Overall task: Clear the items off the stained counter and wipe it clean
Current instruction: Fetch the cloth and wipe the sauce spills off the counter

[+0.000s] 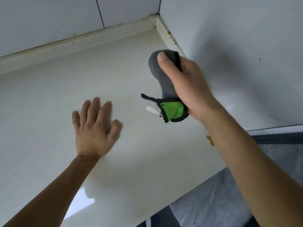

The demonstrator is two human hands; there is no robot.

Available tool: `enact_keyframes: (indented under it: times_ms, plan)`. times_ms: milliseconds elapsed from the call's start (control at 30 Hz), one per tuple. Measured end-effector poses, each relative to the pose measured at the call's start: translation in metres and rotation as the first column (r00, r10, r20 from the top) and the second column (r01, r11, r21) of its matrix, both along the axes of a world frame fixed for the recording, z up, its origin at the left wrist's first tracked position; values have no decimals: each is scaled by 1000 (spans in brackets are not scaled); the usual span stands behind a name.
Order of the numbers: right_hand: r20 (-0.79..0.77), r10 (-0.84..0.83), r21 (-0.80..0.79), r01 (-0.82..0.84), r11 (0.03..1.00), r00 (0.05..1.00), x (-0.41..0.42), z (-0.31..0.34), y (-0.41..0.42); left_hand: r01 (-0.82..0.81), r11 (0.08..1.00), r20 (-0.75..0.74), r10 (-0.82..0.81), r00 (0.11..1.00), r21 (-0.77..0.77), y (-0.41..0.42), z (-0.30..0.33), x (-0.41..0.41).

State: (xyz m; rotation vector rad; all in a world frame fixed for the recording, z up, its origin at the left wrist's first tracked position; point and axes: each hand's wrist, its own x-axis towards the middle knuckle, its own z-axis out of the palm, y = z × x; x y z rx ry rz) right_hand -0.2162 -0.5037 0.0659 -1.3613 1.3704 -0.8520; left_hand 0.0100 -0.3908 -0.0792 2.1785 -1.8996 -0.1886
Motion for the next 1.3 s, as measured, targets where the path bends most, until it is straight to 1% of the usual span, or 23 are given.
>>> enact_keyframes:
  times_ms: [67, 133, 167, 233, 300, 367, 433, 533, 633, 700, 767, 867, 933, 1000, 1033, 1067, 1100, 1133, 1167, 1200, 1233, 1267, 1300]
  plan:
    - [257, -68, 81, 48, 996, 964, -4, 19, -2, 3, 1000, 1, -3, 1000, 18, 1, 1, 0]
    - [431, -94, 130, 41, 991, 897, -16, 32, -5, -5, 999, -1, 5, 1000, 37, 1, 2, 1]
    - [476, -101, 150, 33, 988, 874, -24, 35, -5, -7, 999, -4, 7, 1000, 48, 1, 2, 1]
    - [480, -121, 205, 23, 979, 869, -43, 32, -6, -4, 998, -8, 4, 1000, 69, 1, 1, 2]
    - [384, -170, 280, 61, 958, 907, -61, 16, -5, 0, 998, -9, 1, 1000, 69, 2, -1, 3]
    - [228, -242, 331, 158, 930, 943, -76, -9, -1, -1, 999, -2, 1, 1000, 50, 2, -2, 4]
    - [64, -255, 341, 218, 914, 965, -85, -32, 4, -4, 999, 8, 4, 1000, 39, 1, -4, 4]
    - [-185, -191, 261, 235, 936, 964, -96, -54, 10, 0, 1000, 34, 0, 999, 15, 0, -8, 5]
    - [-349, -239, 90, 287, 954, 906, -98, -53, 10, 3, 1000, 49, -4, 999, 15, -1, -11, 6]
    - [-394, -309, -39, 320, 947, 866, -93, -46, 7, 8, 1000, 50, -9, 999, 17, -2, -12, 7]
    - [-426, -340, -140, 310, 940, 839, -83, -39, 3, 12, 1000, 50, -13, 999, 13, -1, -11, 7]
    - [-529, -258, -173, 195, 965, 808, -55, -41, 2, 9, 1000, 41, -10, 999, 10, 0, -10, 6]
    - [-584, -143, -125, 86, 988, 799, -26, -52, 7, 5, 1000, 34, -6, 999, 9, 0, -9, 6]
    - [-595, 41, 18, -38, 999, 803, 2, -70, 12, 3, 1000, 19, -3, 1000, 7, 1, -8, 5]
    - [-541, 150, 136, -90, 987, 827, 15, -78, 16, 4, 1000, 20, -4, 1000, 6, 1, -8, 5]
    - [-454, 238, 256, -130, 958, 859, 24, -83, 20, 4, 1000, 25, -4, 1000, 3, 1, -8, 5]
    - [-387, 279, 321, -156, 934, 879, 30, -89, 23, 4, 1000, 31, -4, 1000, -1, 1, -8, 5]
    - [-368, 287, 312, -173, 934, 885, 33, -92, 25, 5, 1000, 34, -5, 999, -6, 0, -9, 5]
    - [-402, 264, 228, -183, 956, 877, 33, -94, 24, 6, 1000, 34, -5, 999, -9, 0, -9, 6]
    - [-479, 209, 87, -191, 978, 853, 29, -96, 23, 6, 1000, 33, -5, 999, -10, 0, -10, 6]
    - [-569, 136, -72, -214, 974, 811, 24, -98, 21, 8, 1000, 34, -7, 999, -11, -1, -11, 7]
    - [-639, 83, -196, -266, 944, 765, 18, -102, 20, 12, 1000, 38, -12, 999, -11, -1, -11, 7]
    - [-690, 83, -247, -341, 907, 719, 13, -106, 20, 15, 1000, 40, -15, 999, -10, -1, -12, 8]
